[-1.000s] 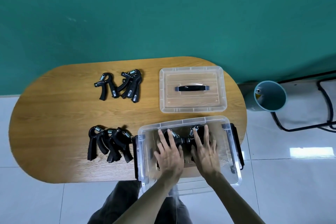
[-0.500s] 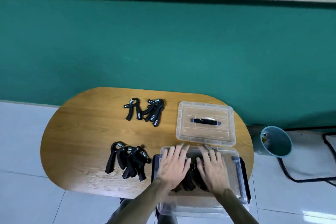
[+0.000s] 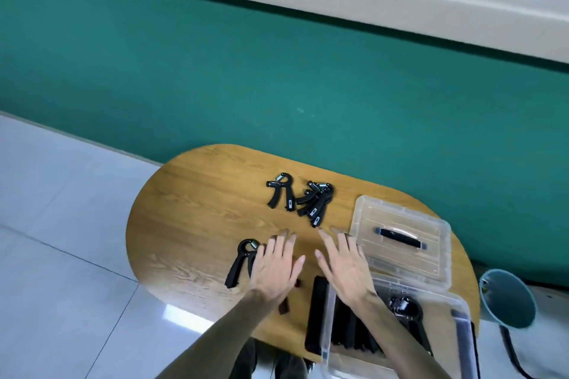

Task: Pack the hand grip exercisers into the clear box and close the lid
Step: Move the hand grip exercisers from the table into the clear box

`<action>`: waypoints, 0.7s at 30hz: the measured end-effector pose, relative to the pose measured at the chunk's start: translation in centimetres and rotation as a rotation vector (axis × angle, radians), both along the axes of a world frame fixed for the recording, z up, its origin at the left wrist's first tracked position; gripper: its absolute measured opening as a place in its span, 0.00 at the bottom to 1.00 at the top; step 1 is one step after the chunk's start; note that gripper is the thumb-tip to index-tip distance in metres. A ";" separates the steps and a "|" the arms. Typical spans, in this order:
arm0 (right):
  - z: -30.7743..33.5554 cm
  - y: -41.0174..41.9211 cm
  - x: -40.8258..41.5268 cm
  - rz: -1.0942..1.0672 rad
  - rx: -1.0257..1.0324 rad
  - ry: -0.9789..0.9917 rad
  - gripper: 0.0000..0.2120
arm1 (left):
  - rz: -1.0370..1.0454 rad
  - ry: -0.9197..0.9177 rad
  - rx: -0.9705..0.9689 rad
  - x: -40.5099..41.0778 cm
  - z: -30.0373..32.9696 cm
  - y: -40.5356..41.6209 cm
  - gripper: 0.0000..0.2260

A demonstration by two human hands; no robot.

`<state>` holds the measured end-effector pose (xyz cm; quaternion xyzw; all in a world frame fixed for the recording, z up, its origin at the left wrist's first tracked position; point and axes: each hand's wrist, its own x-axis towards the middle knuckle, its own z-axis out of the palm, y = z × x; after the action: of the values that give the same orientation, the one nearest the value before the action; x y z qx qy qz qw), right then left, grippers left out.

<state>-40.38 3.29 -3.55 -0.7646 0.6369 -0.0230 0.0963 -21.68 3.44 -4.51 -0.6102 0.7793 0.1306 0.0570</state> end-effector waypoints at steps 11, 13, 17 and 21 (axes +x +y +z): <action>-3.5 -2.6 10.3 0.054 0.145 0.091 0.24 | 0.091 -0.045 0.141 10.7 -5.0 0.2 0.28; -4.7 -3.2 11.2 0.061 0.155 0.092 0.24 | 0.107 -0.077 0.191 11.4 -6.1 -0.1 0.27; -8.1 -5.5 11.6 0.063 0.163 0.087 0.25 | 0.119 -0.120 0.283 11.4 -10.0 -1.0 0.30; -12.3 -7.9 11.3 0.062 0.150 0.070 0.22 | 0.143 -0.088 0.354 11.0 -14.0 -1.2 0.31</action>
<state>-29.05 -4.57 -15.80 -0.7749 0.6159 0.0547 0.1314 -10.72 2.27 -18.50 -0.6494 0.6957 0.2427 0.1880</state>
